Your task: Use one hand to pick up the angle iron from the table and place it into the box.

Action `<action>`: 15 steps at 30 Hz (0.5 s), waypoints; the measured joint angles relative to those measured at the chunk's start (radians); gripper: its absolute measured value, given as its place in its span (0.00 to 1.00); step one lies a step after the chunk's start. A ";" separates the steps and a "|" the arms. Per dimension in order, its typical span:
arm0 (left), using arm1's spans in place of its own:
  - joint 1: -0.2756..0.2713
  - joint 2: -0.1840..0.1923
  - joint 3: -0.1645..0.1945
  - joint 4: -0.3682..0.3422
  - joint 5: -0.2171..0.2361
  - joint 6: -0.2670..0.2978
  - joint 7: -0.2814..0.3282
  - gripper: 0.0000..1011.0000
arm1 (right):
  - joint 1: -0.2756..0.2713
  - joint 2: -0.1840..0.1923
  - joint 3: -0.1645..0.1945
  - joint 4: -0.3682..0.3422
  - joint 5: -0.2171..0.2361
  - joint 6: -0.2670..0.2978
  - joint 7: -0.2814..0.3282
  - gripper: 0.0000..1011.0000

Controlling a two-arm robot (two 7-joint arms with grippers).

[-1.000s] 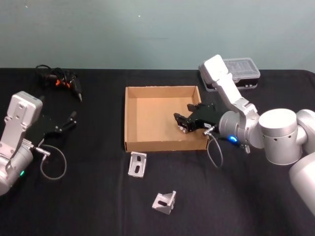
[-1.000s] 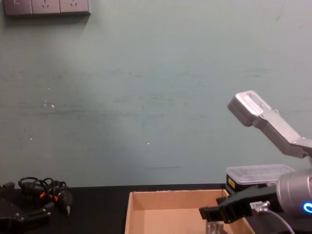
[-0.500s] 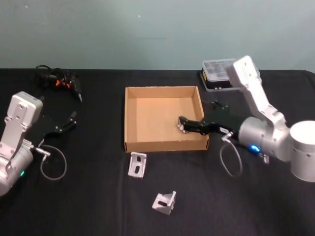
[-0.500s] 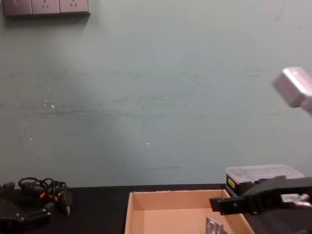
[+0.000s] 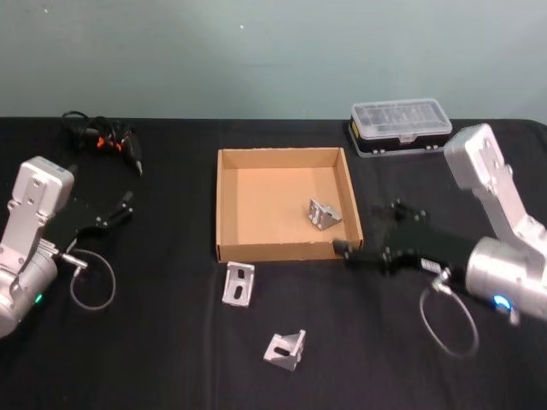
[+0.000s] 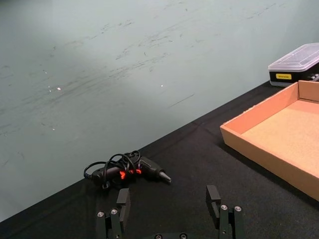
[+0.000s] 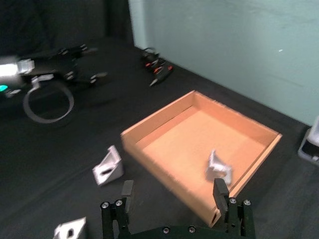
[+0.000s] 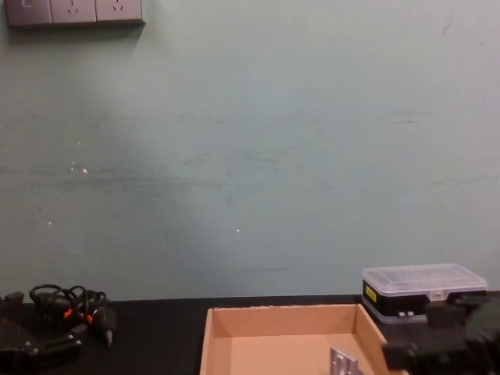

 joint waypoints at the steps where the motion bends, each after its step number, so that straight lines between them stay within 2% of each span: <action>1: 0.000 0.000 0.000 0.000 0.000 0.000 0.000 0.99 | -0.022 0.022 0.003 -0.024 0.007 -0.005 0.009 0.99; 5: 0.000 0.000 0.000 0.000 0.000 0.000 0.000 0.99 | -0.061 0.058 0.004 -0.063 0.016 -0.015 0.022 0.99; 7: 0.000 0.000 0.000 0.000 0.000 0.000 0.000 0.99 | -0.097 0.091 -0.003 -0.093 0.022 -0.025 0.034 0.99; 15: 0.000 0.000 0.000 0.000 0.000 0.000 0.000 0.99 | -0.144 0.141 -0.043 -0.130 0.025 -0.041 0.046 0.99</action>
